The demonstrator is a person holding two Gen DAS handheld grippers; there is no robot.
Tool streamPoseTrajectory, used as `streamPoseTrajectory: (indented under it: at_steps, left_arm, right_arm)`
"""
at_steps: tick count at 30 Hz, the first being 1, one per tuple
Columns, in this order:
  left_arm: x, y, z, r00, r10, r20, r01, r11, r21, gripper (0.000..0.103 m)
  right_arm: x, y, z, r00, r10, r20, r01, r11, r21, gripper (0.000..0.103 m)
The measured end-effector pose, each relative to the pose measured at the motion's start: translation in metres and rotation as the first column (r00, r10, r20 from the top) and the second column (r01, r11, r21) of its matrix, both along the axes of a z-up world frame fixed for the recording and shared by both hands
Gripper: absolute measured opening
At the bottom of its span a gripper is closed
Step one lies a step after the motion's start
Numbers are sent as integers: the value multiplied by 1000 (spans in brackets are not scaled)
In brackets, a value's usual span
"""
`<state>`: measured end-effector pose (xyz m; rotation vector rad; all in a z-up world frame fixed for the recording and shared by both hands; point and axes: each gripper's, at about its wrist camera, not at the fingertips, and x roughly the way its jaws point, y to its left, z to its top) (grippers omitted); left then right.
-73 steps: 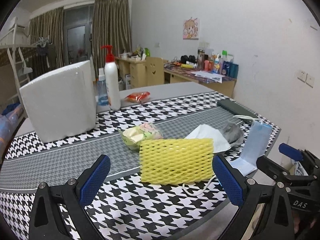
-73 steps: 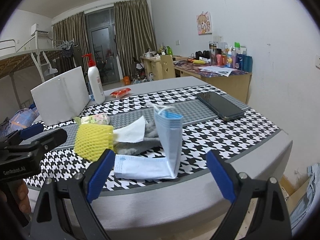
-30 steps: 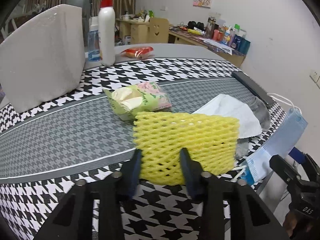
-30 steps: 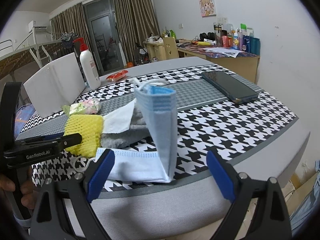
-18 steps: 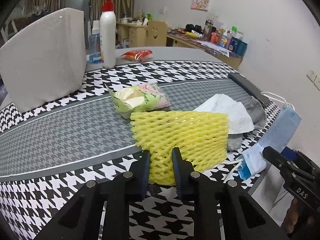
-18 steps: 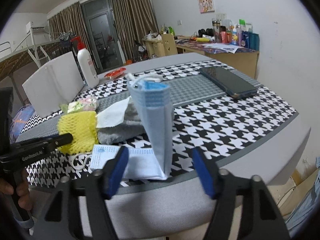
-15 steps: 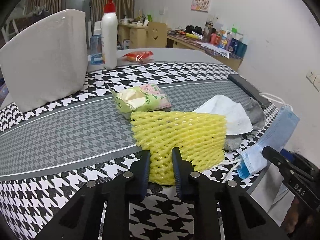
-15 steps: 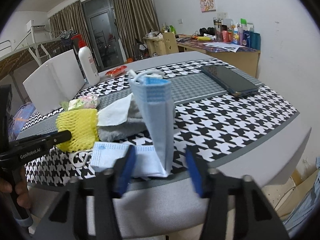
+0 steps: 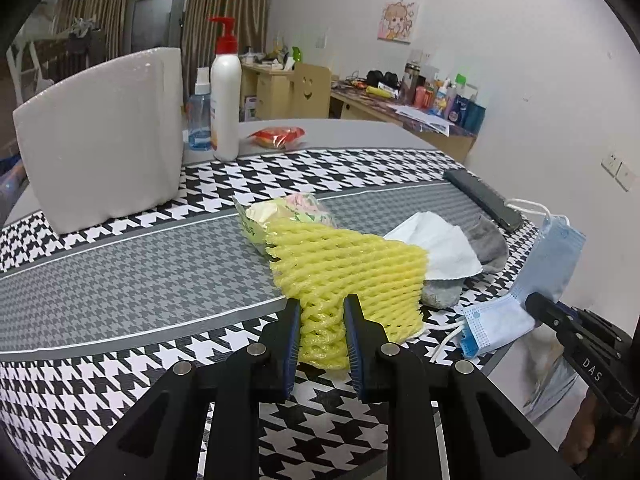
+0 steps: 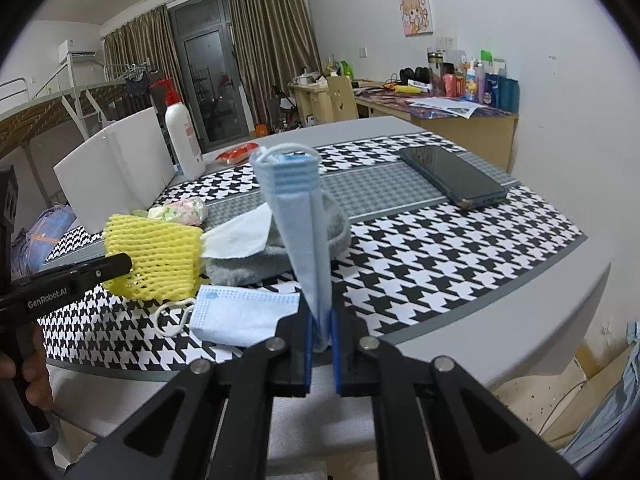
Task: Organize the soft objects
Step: 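Lift yellow net with left tool while right tool lifts blue mask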
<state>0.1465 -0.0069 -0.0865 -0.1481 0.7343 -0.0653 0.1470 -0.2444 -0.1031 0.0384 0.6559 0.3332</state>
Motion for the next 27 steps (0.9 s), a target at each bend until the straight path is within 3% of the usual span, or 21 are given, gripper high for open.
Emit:
streamPoseTrajectory:
  at_steps: [27]
  left_arm:
    - [-41, 20, 36, 991, 50, 124, -52, 999, 13, 23]
  right_arm:
    - [-25, 14, 36, 995, 12, 97, -14, 1000, 23, 10]
